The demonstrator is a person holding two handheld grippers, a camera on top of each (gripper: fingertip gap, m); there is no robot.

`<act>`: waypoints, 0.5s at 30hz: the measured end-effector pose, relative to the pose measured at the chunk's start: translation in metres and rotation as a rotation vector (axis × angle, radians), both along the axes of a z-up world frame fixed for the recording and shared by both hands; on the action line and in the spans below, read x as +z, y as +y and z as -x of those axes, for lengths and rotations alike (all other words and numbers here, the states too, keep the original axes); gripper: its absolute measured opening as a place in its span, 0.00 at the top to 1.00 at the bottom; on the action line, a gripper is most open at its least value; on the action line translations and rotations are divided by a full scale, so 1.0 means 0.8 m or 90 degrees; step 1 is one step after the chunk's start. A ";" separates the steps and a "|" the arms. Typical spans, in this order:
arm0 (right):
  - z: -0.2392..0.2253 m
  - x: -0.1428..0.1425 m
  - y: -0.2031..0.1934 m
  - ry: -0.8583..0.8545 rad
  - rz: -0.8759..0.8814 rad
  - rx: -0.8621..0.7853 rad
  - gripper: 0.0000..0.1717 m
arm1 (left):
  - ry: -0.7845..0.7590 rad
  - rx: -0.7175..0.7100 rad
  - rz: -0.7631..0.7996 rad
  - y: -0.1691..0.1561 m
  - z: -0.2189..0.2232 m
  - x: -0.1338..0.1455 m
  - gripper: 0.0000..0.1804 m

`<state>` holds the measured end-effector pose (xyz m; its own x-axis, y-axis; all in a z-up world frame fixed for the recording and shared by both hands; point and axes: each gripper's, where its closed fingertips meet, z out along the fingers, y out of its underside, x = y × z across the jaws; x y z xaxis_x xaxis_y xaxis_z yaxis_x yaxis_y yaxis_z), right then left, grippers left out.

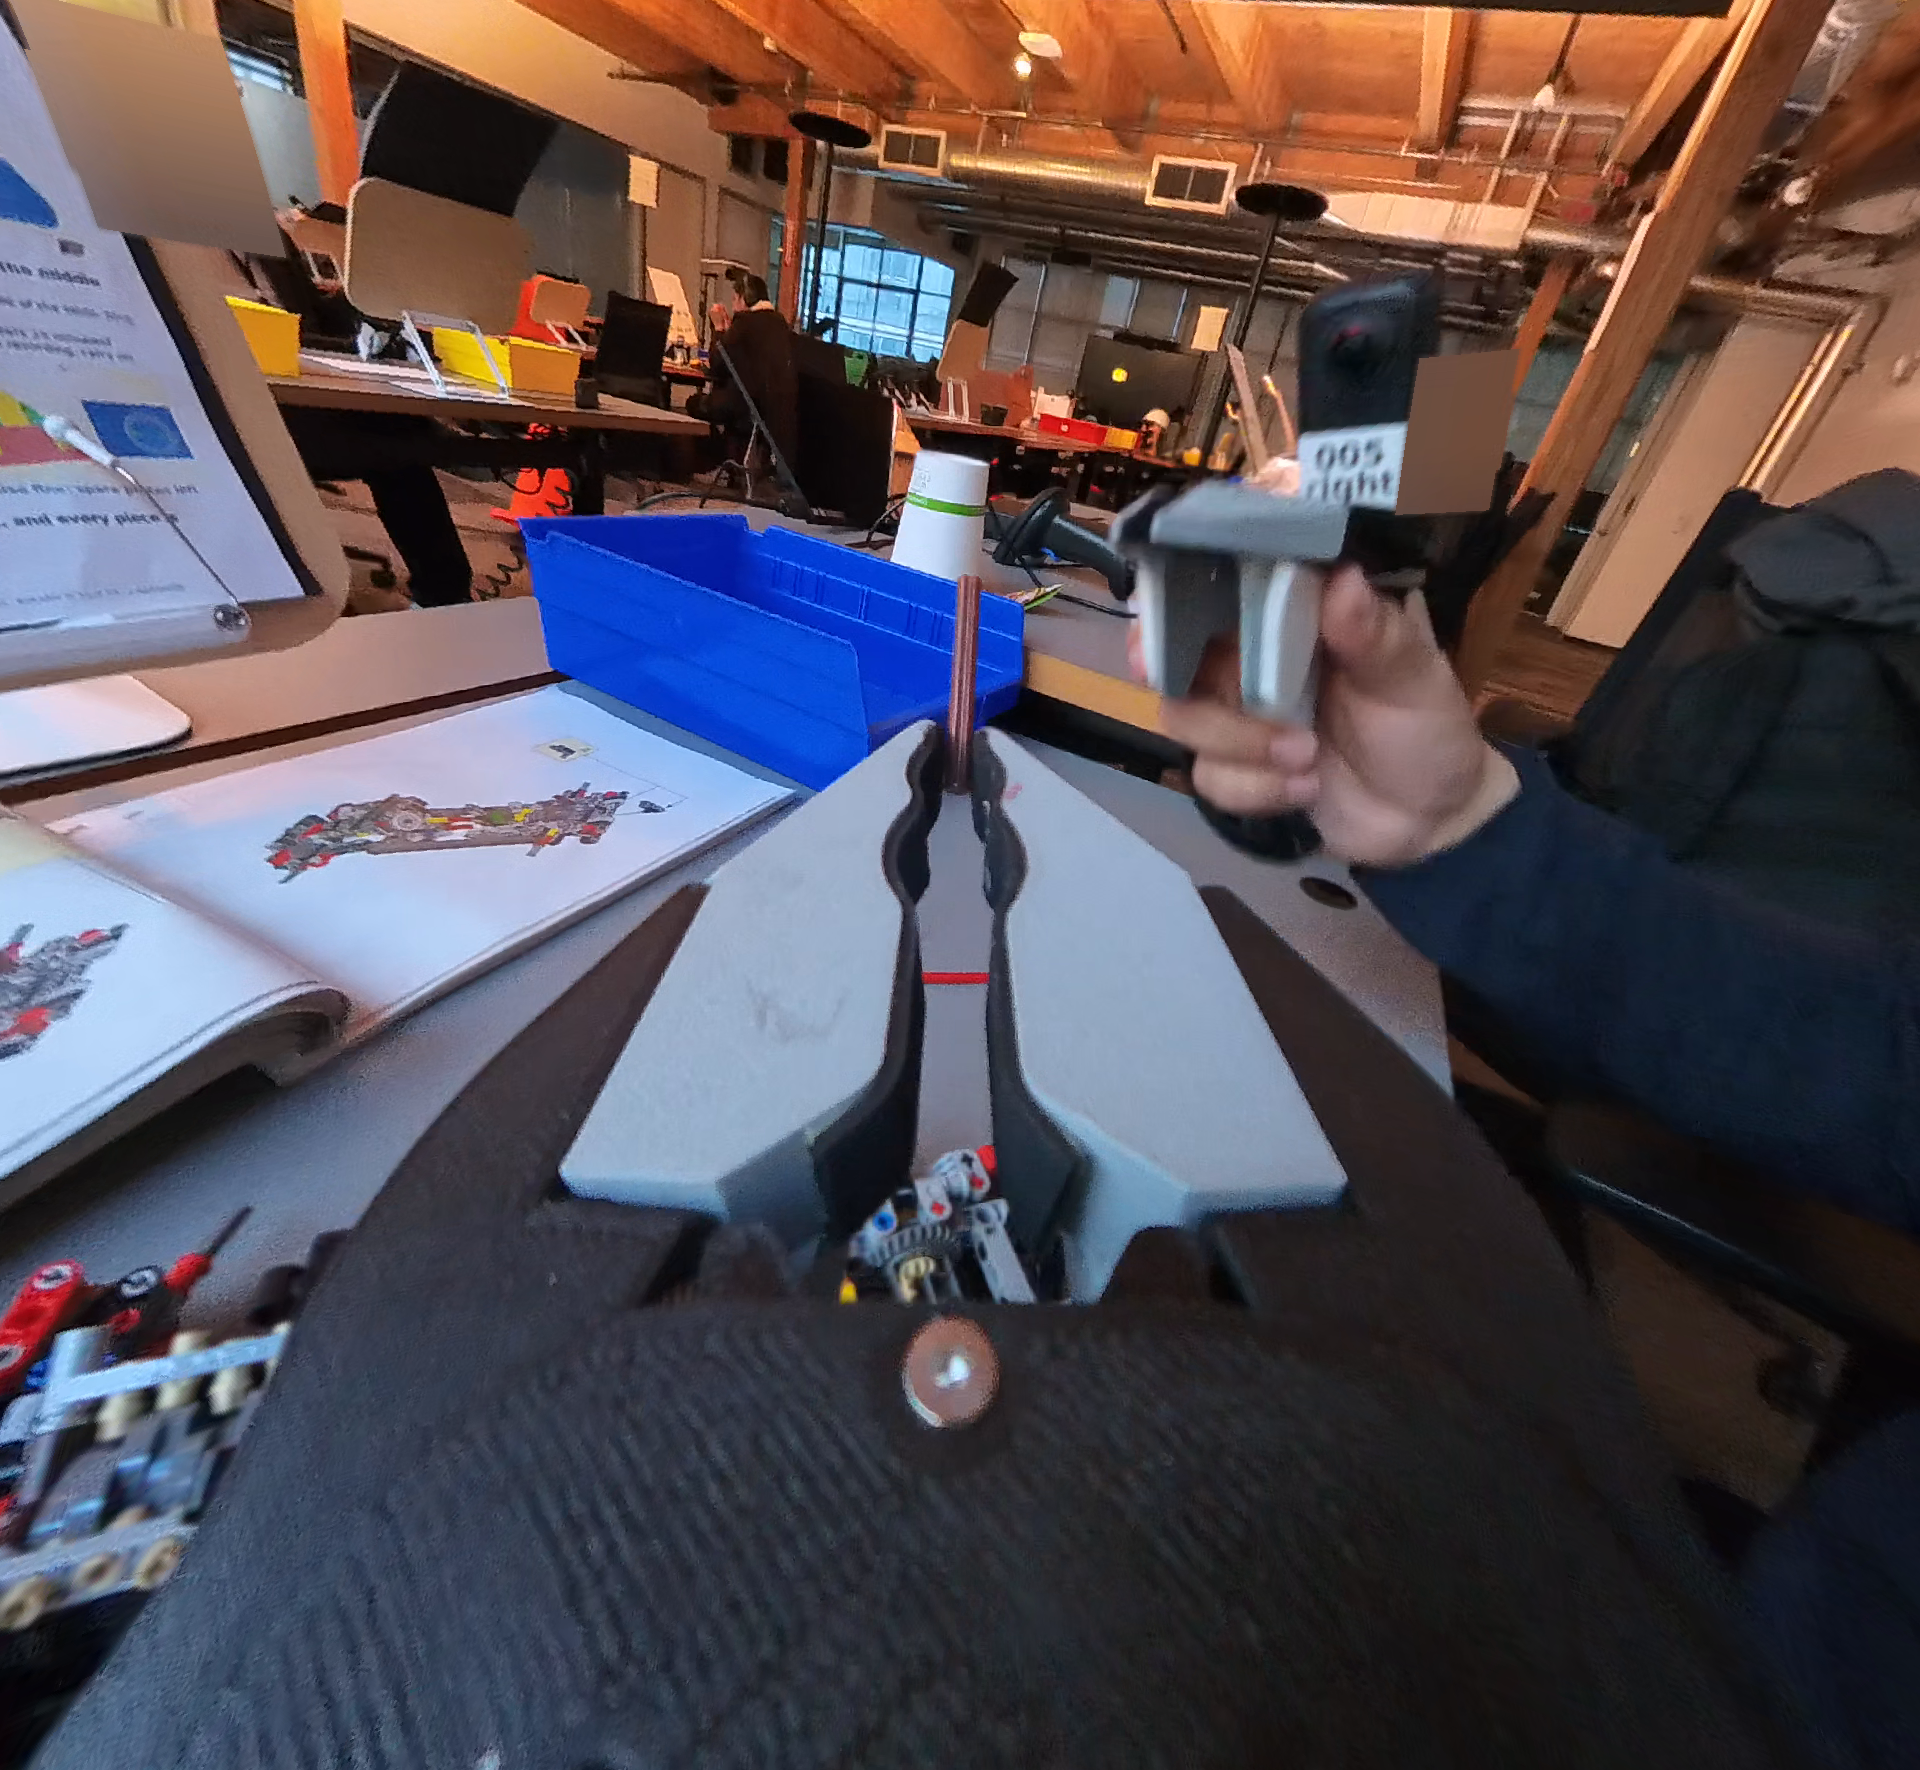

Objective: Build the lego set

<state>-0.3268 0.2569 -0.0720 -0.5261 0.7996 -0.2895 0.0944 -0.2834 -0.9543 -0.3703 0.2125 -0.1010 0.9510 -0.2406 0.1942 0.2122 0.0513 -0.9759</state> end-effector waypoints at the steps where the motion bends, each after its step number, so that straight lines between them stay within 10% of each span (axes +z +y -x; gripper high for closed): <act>1: 0.006 -0.018 -0.013 -0.026 0.027 0.012 0.95 | -0.001 0.006 0.001 0.003 -0.004 -0.004 0.99; 15: 0.045 -0.054 -0.072 -0.058 0.128 0.028 0.99 | 0.014 0.028 0.061 0.008 -0.026 -0.034 0.99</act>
